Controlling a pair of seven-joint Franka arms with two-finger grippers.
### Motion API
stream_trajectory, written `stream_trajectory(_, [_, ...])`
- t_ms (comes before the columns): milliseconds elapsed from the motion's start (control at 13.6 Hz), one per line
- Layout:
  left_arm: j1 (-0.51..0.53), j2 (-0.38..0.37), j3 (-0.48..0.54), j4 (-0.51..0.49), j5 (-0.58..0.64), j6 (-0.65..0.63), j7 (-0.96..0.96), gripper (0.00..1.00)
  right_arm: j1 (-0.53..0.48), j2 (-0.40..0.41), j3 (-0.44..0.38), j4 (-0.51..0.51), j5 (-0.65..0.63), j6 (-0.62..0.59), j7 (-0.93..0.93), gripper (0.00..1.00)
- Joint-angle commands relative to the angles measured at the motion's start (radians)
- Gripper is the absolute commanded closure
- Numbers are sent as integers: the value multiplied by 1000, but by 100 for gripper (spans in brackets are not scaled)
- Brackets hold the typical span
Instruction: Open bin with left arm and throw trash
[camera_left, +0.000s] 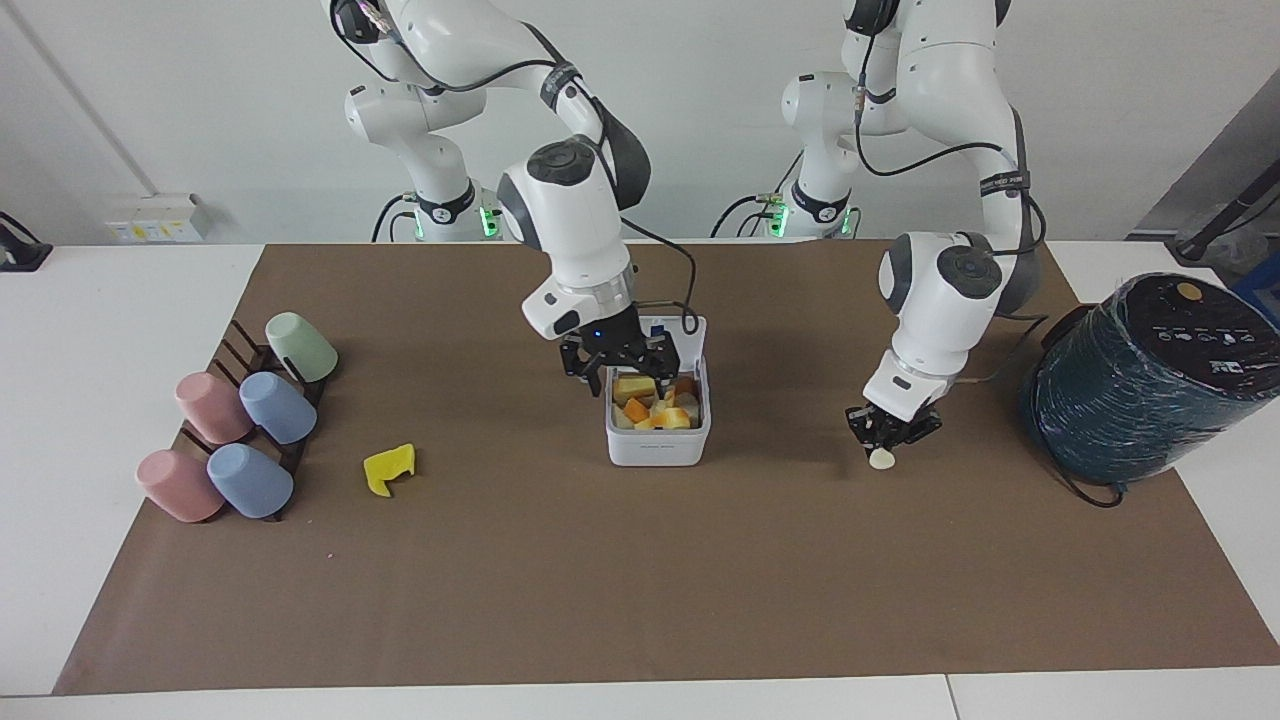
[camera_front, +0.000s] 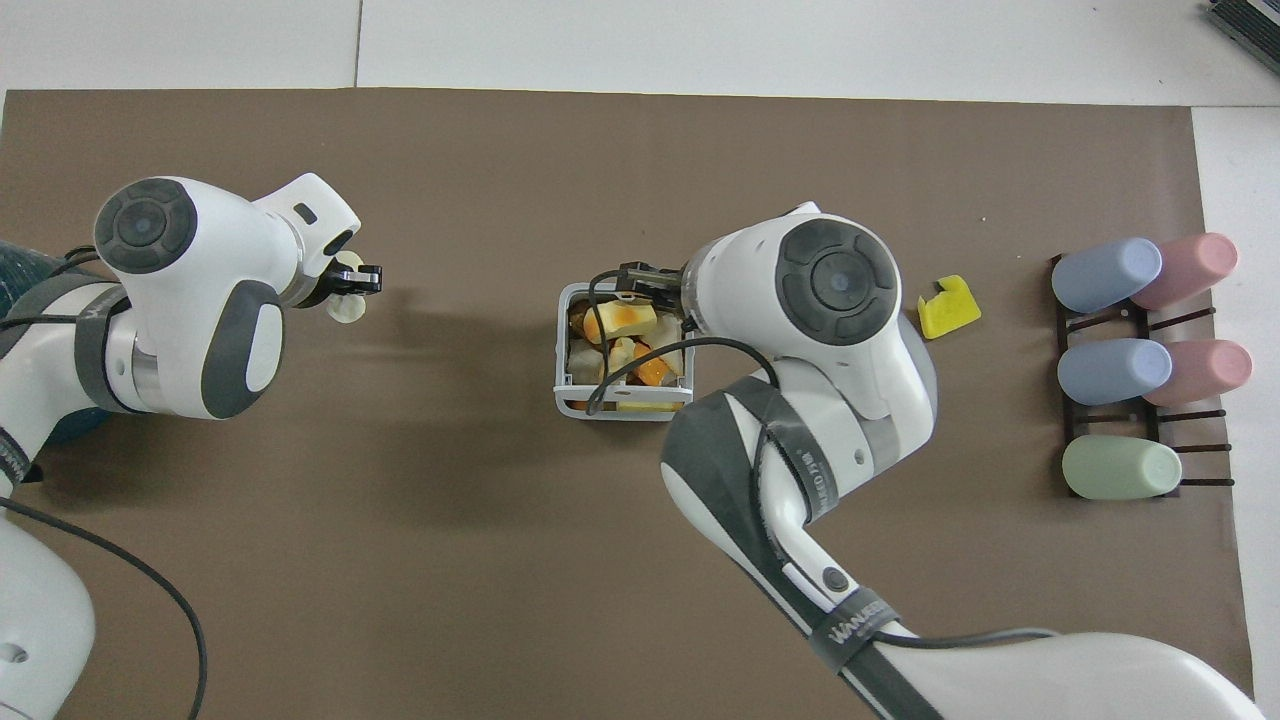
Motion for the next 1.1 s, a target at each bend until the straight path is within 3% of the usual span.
stream_trajectory(0, [-73, -5, 3, 125, -52, -131, -76, 100, -120, -34, 6, -13, -39, -74, -213, 0])
stream_trajectory(220, [-183, 1, 3, 242, -93, -177, -264, 100, -252, -64, 10, -115, -50, -61, -618, 0])
stream_trajectory(588, [-348, -16, 0, 257, -93, -185, -449, 100, -401, -42, 8, -246, -52, 56, -1174, 0])
stream_trajectory(661, [-372, -16, 0, 259, -93, -185, -461, 89, -415, -28, 10, -269, -52, 97, -1252, 0])
stream_trajectory(734, [-388, -16, 0, 259, -93, -185, -467, 65, -420, -14, 8, -284, -52, 138, -1301, 0])
stream_trajectory(808, [-397, -16, 2, 259, -93, -185, -472, 32, -424, -5, 8, -291, -52, 178, -1326, 0])
stream_trajectory(881, [-397, -16, 2, 259, -92, -185, -472, 14, -430, 4, 8, -291, -52, 195, -1351, 0])
stream_trajectory(955, [-397, -17, 2, 259, -90, -185, -472, 0, -449, 15, 8, -291, -52, 211, -1390, 0])
stream_trajectory(1028, [-397, -19, 3, 260, -90, -185, -472, 0, -456, 32, 8, -291, -52, 227, -1418, 0])
